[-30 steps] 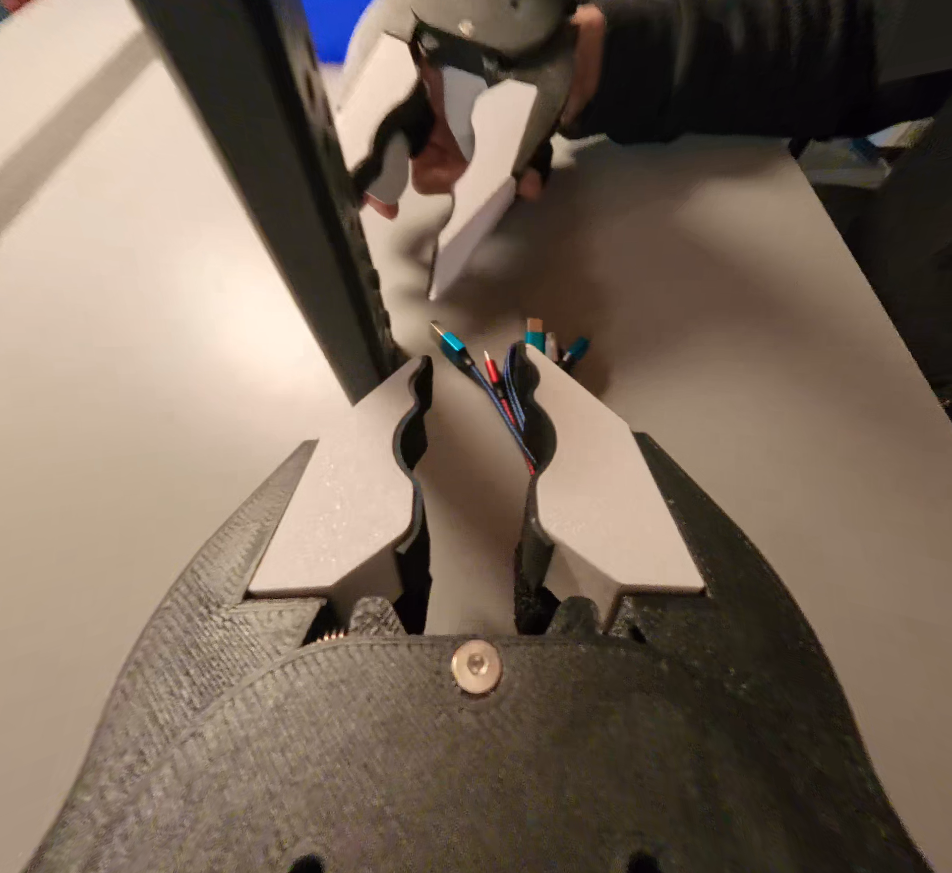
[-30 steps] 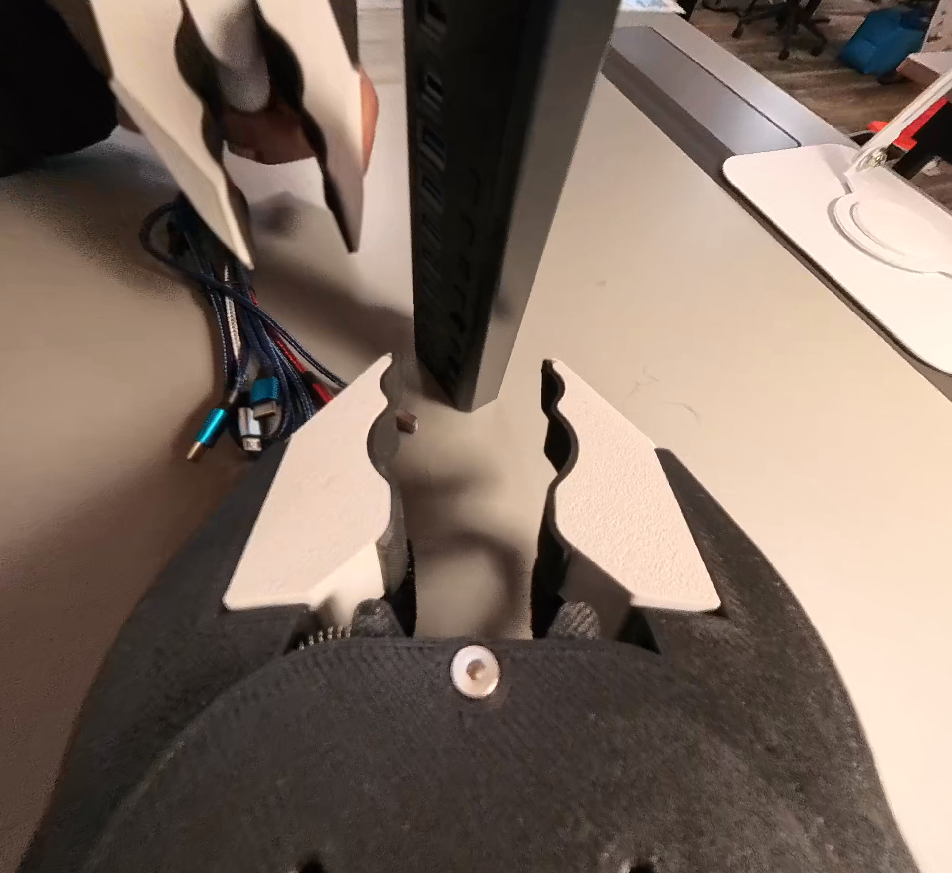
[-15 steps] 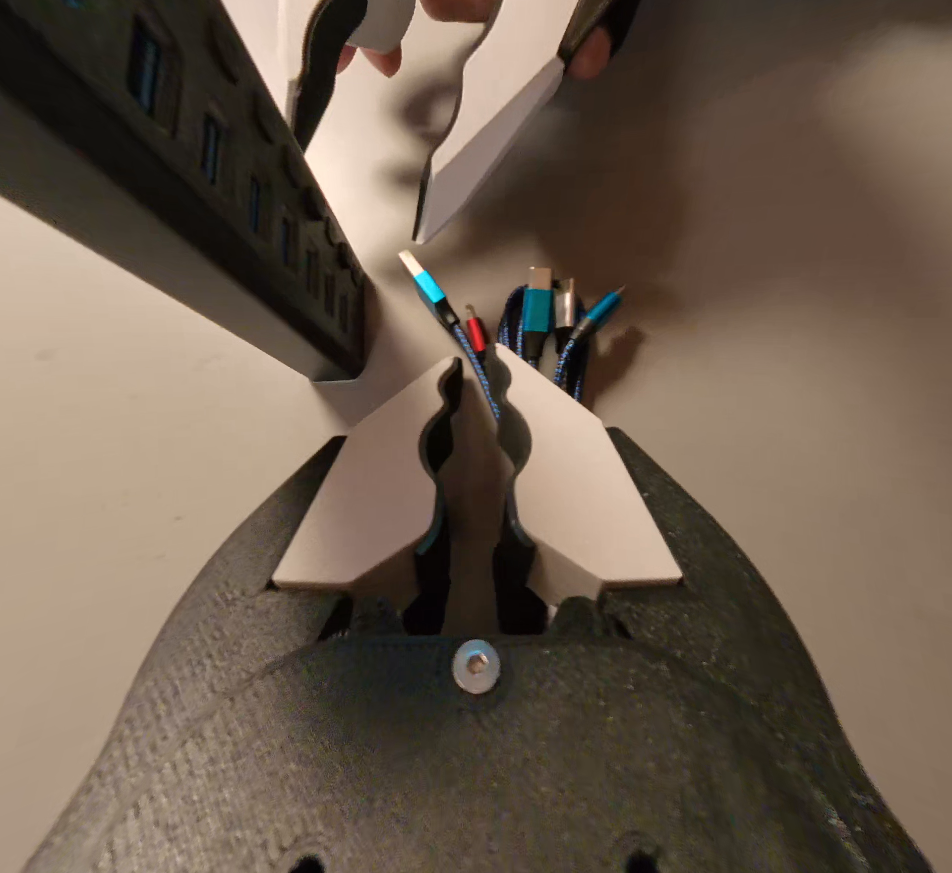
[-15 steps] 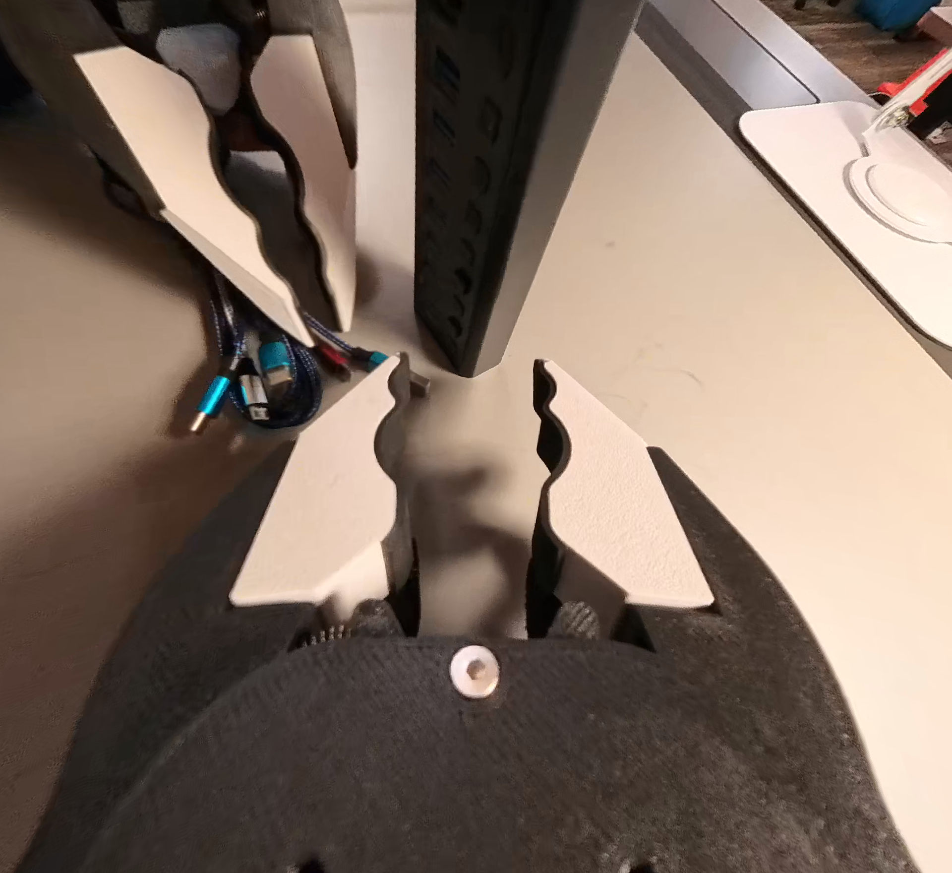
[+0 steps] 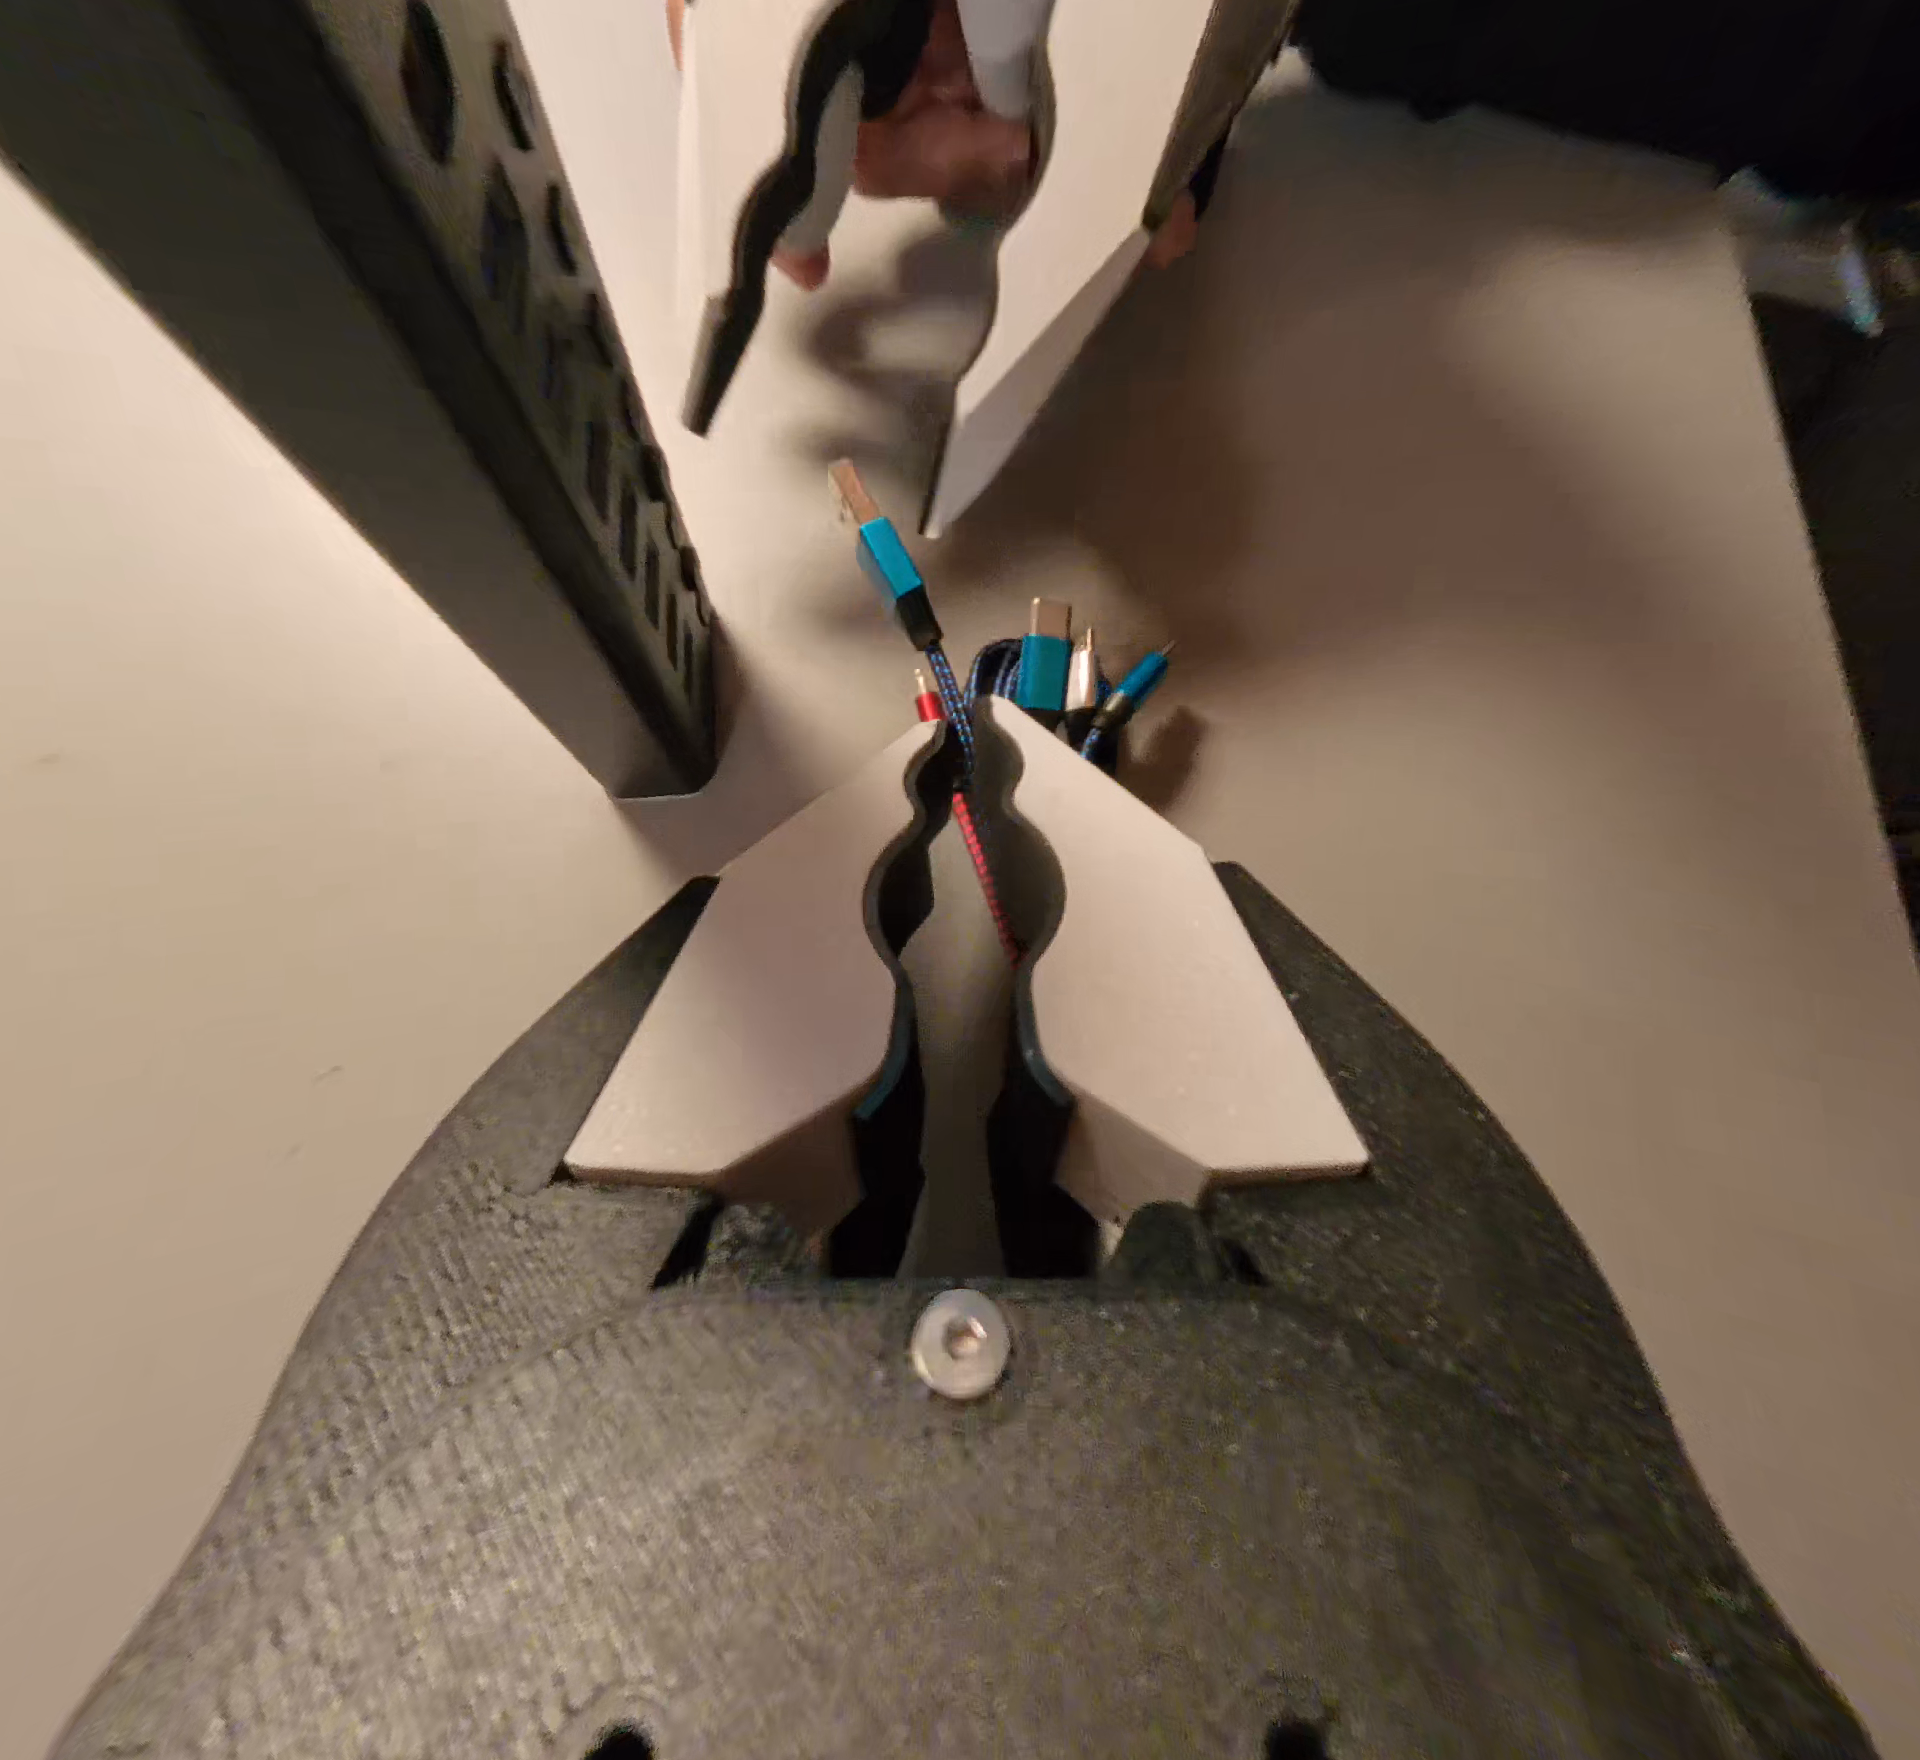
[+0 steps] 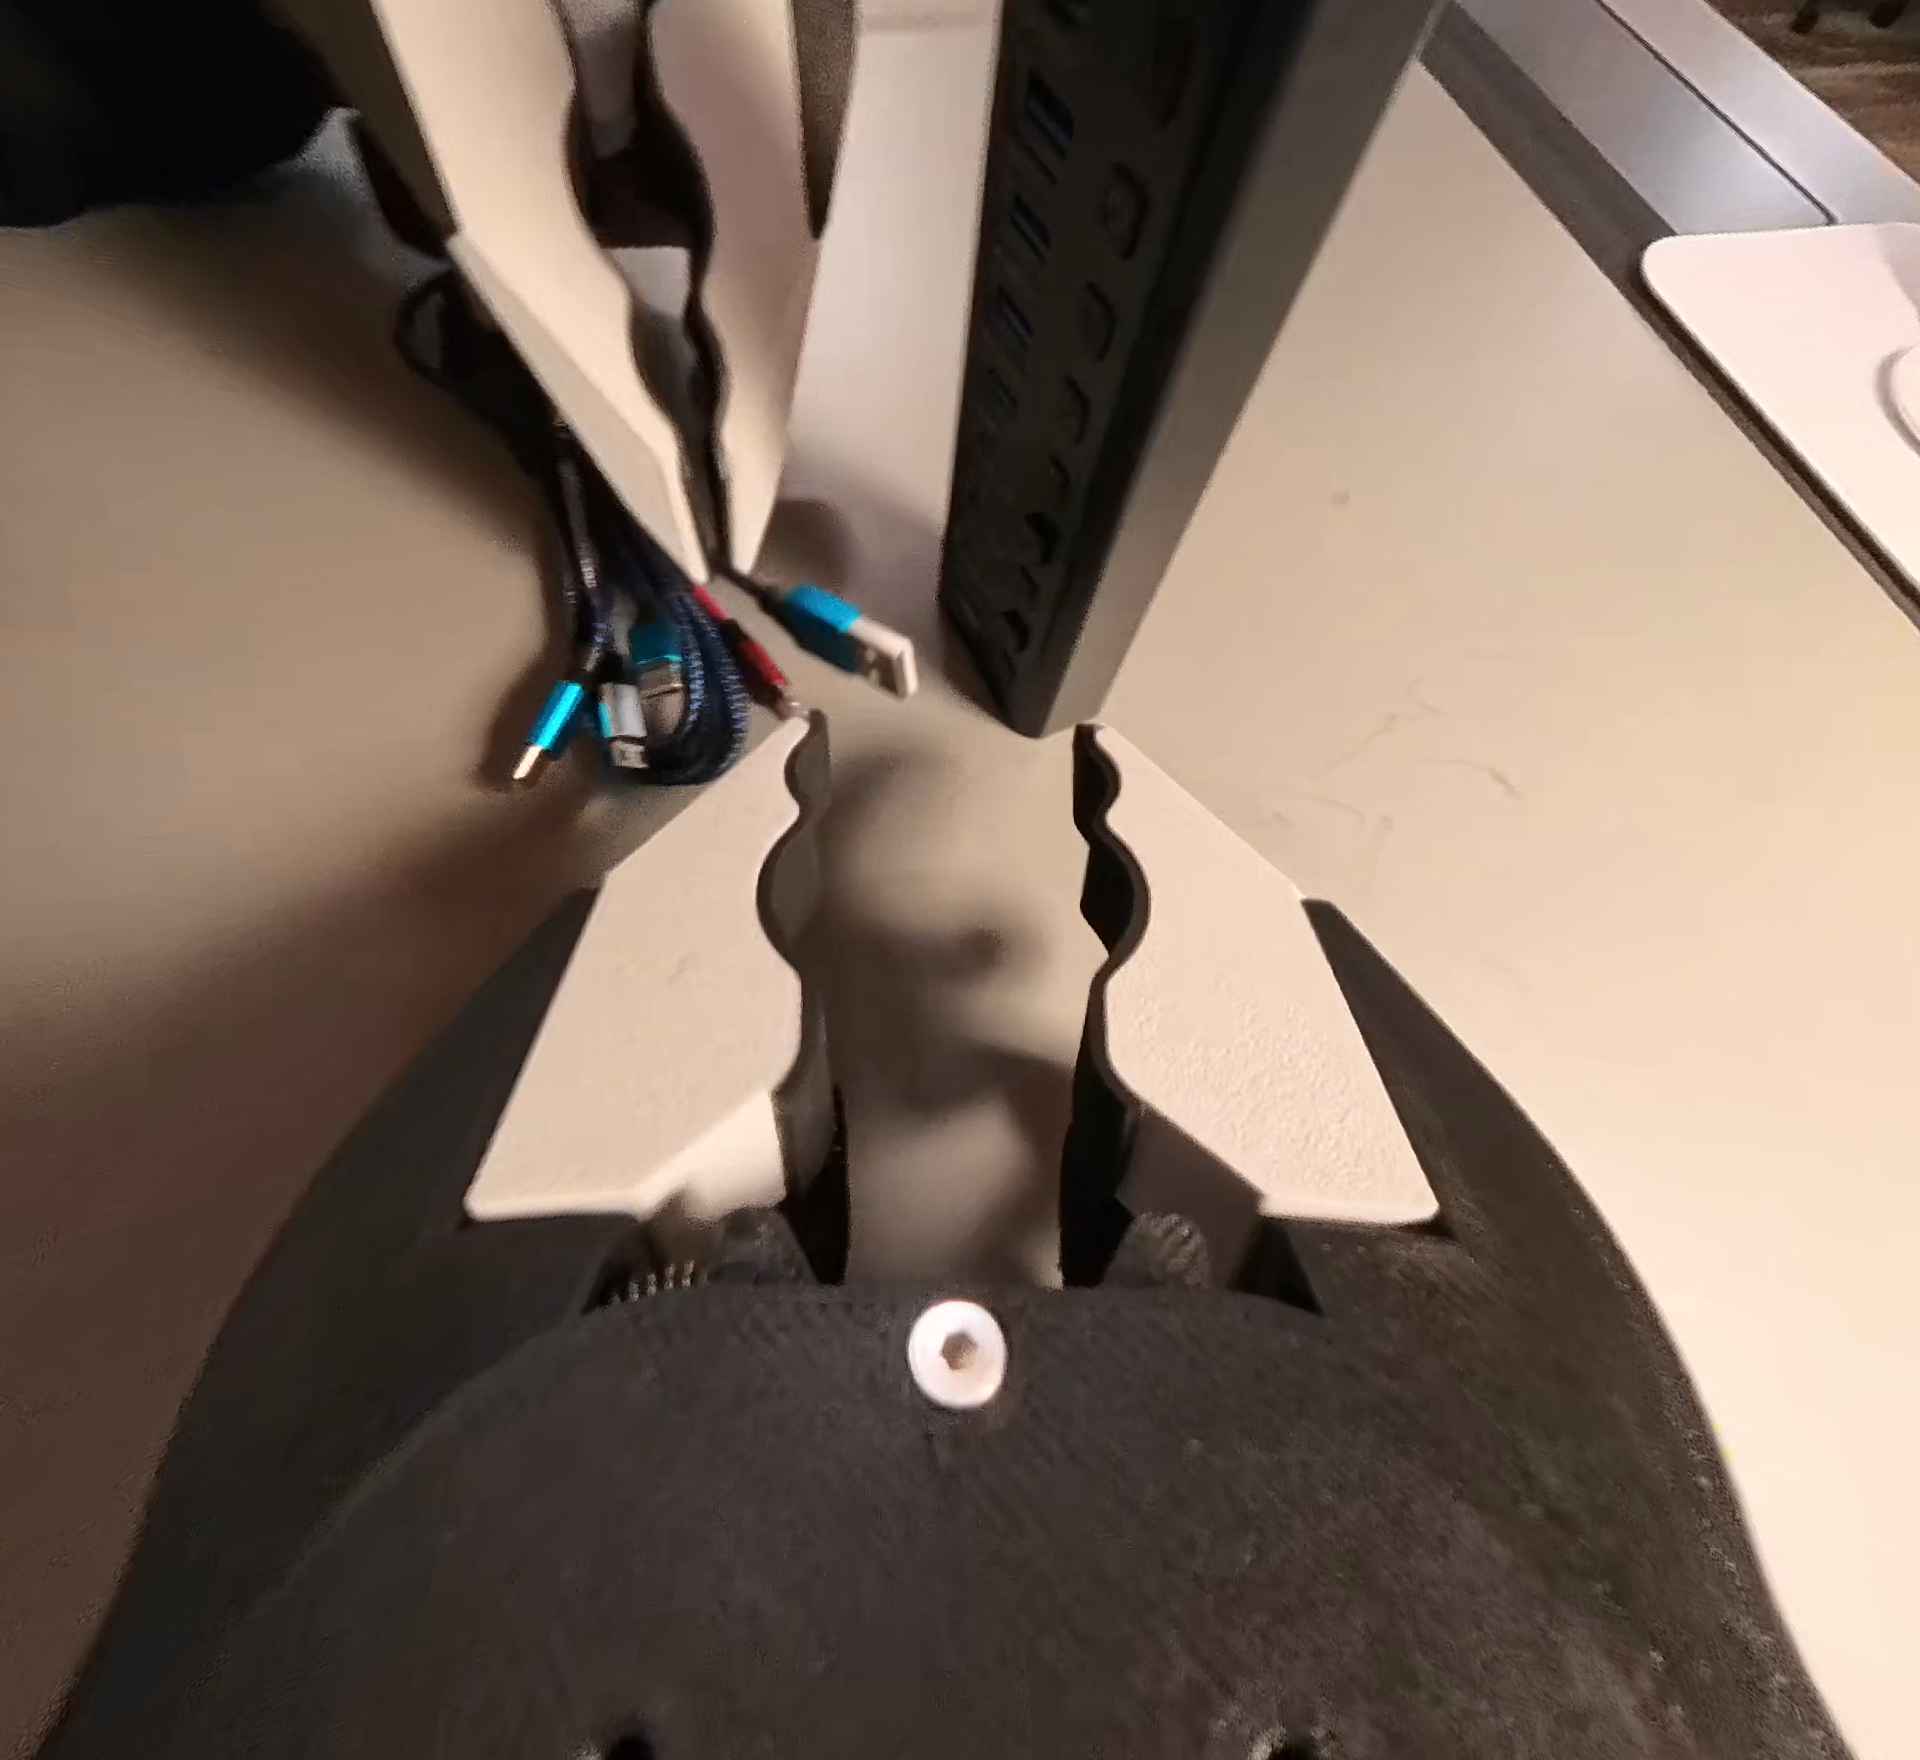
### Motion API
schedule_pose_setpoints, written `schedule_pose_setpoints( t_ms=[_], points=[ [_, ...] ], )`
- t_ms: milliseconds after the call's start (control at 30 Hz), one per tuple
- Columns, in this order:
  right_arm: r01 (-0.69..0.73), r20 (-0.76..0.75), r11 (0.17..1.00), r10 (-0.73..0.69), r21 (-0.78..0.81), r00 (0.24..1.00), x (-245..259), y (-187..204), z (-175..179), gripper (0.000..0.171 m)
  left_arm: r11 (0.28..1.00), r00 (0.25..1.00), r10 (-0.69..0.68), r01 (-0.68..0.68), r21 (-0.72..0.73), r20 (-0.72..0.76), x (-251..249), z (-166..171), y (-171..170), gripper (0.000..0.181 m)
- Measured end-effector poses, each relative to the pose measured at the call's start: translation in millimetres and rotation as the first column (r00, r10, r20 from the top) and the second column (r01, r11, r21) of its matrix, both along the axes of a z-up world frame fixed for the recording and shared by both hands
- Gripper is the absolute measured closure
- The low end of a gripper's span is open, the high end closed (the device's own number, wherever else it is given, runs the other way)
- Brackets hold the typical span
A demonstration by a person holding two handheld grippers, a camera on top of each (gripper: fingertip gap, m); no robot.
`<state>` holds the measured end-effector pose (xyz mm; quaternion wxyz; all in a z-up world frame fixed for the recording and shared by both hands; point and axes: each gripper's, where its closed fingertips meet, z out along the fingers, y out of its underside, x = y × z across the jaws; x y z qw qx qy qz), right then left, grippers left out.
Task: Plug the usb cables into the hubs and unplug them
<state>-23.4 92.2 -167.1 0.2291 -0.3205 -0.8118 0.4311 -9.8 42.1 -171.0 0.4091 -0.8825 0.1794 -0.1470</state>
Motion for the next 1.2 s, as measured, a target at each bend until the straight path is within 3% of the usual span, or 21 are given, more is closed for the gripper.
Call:
schedule_pose_setpoints(
  t_ms=[33,333,667,1200],
  points=[
    [-0.028,-0.003,1.0,0.028,-0.013,1.0,3.7,-2.8,1.8,0.124,1.0,1.0,-0.006,0.006,0.017,0.021,1.0,4.3,-0.2,0.175],
    [-0.217,-0.098,0.951,0.2,-0.222,0.975,28.4,-31.4,35.8,0.136,0.98,0.982,-0.144,0.125,0.156,0.118,19.7,21.3,-6.5,0.175],
    [-0.185,-0.145,0.965,0.159,-0.186,0.976,22.4,-35.8,36.9,0.16,0.979,0.977,-0.143,0.116,0.166,0.159,22.1,22.5,-4.3,0.175],
    [-0.186,-0.09,0.936,0.167,-0.298,0.982,23.5,-35.8,42.5,0.142,0.976,0.967,-0.142,0.101,0.192,0.212,23.6,28.5,-2.2,0.176]
  ],
)
